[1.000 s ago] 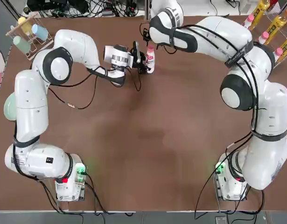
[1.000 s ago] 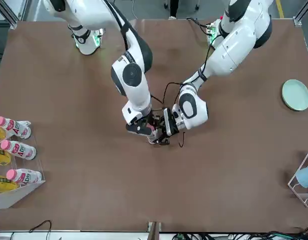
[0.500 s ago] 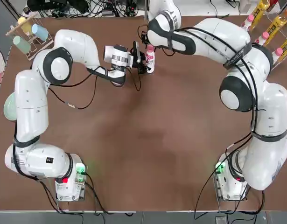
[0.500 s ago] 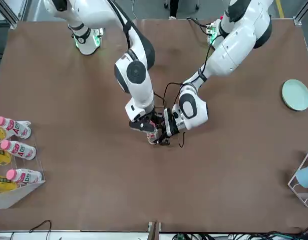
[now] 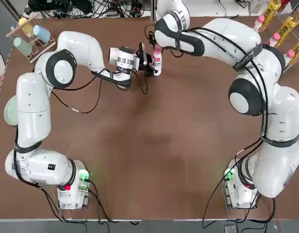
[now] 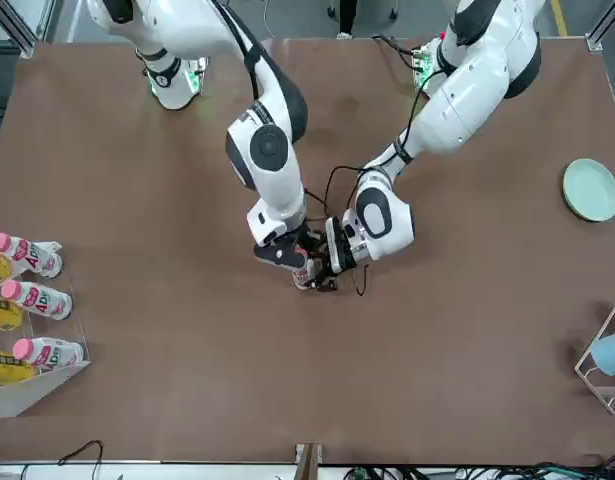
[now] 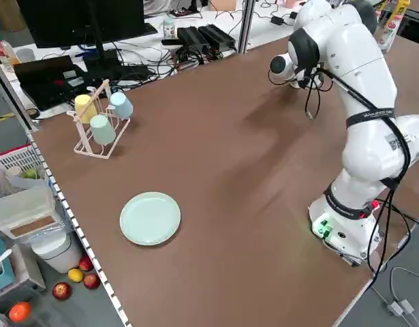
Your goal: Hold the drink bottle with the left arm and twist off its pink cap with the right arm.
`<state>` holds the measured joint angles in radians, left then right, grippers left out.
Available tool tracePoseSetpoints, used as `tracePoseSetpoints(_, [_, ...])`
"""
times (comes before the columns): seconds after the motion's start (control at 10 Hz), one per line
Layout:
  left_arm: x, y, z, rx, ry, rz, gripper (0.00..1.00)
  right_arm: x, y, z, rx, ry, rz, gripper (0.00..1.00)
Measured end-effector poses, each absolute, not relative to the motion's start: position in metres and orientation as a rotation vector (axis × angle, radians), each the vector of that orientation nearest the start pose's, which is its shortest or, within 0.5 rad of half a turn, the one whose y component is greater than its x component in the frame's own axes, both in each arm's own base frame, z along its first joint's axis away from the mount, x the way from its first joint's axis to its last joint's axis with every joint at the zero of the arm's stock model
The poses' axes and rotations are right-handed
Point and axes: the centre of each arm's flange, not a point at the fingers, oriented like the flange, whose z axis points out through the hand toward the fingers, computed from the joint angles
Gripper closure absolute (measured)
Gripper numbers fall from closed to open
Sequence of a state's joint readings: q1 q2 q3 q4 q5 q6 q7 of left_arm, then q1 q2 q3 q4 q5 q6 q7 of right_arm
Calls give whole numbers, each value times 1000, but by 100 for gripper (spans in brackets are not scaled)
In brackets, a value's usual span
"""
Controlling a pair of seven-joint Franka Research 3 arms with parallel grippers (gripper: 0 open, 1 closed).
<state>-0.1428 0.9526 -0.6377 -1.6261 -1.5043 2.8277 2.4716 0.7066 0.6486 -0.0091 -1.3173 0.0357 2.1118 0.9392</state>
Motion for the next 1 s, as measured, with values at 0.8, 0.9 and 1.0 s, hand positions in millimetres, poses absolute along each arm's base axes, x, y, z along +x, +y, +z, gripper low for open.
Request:
tracePoseSetpoints(0.8, [550, -399, 133, 1727, -1528, 1031, 40, 571, 483, 367, -2987, 385, -125, 49])
tracePoseSetpoints(0.9, [550, -399, 133, 1726, -1529, 1032, 40, 571, 483, 368, -2986, 385, -127, 53])
tracePoseSetpoints(1.0, [550, -400, 133, 1726, -1529, 1032, 40, 571, 483, 368, -2986, 386, -126, 55])
